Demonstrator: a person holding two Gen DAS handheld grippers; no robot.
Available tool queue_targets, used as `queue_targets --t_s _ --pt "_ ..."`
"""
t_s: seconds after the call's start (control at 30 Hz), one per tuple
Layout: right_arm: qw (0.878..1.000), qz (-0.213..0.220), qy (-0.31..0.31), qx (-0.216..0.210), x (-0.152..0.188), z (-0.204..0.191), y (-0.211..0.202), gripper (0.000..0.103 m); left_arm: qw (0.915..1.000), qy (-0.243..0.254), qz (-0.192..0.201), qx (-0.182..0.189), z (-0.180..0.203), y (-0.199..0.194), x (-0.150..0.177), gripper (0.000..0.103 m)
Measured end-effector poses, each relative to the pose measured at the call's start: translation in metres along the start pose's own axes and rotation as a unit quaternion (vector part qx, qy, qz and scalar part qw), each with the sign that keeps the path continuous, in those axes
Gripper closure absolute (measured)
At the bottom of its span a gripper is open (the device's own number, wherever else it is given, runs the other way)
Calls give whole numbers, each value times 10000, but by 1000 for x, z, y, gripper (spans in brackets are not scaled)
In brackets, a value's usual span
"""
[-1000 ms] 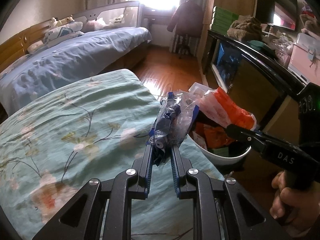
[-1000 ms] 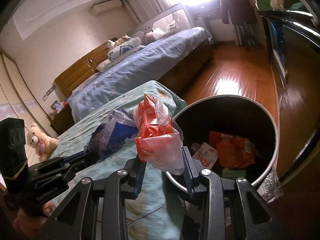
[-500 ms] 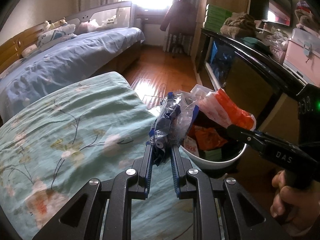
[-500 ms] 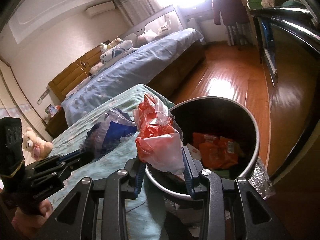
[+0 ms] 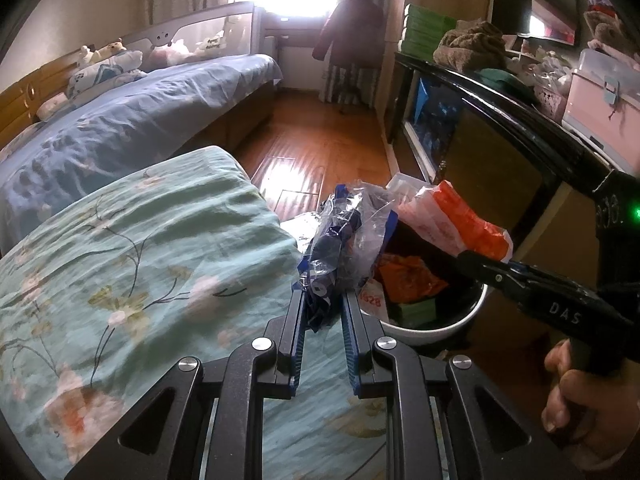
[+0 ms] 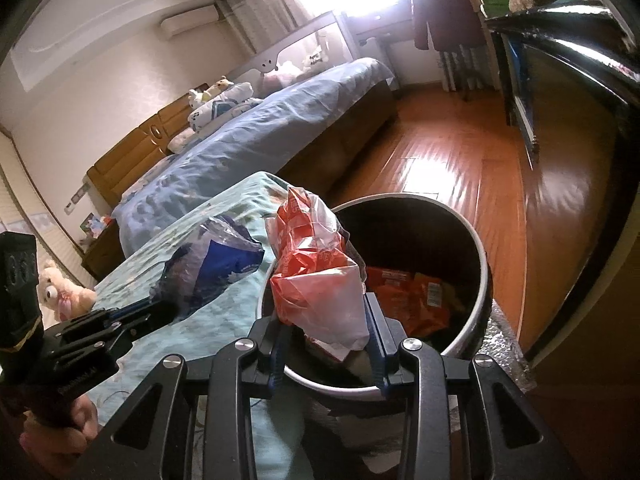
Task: Collect trash
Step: 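Carry the plastic bottle and red-white bag over the trash bin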
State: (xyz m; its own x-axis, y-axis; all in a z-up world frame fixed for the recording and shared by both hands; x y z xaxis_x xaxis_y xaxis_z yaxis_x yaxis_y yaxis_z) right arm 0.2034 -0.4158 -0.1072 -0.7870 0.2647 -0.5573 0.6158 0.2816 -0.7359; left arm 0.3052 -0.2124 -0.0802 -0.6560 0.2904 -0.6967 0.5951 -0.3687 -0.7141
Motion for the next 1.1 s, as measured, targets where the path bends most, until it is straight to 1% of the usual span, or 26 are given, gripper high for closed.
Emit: queue_targets --t_s 0.33,0.53,1.1 --pt "10000 11 -11 87 -1 6 1 69 10000 77 -28 7 10 8 -4 87" --pt "9997 25 -80 241 -1 9 2 69 9999 116 -31 10 15 14 -8 87" --pt "9981 -71 -236 559 -8 18 9 68 9997 -137 -187 48 19 37 -15 87"
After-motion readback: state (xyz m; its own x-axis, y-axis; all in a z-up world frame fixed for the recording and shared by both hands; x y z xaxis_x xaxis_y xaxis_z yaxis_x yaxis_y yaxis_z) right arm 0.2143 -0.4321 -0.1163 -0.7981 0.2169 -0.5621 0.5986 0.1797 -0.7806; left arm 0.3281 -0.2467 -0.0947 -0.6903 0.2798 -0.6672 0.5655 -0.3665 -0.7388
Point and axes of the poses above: each gripper's, at about its wrist camera, not at the fingertips, and y roughly the way its jaws point, z to its right, x to its underside, the point moved 3 cm from there along y, roughly the way its jaws point, and after that the axes turned 3 degrees about -x, right-handed, at the moved point
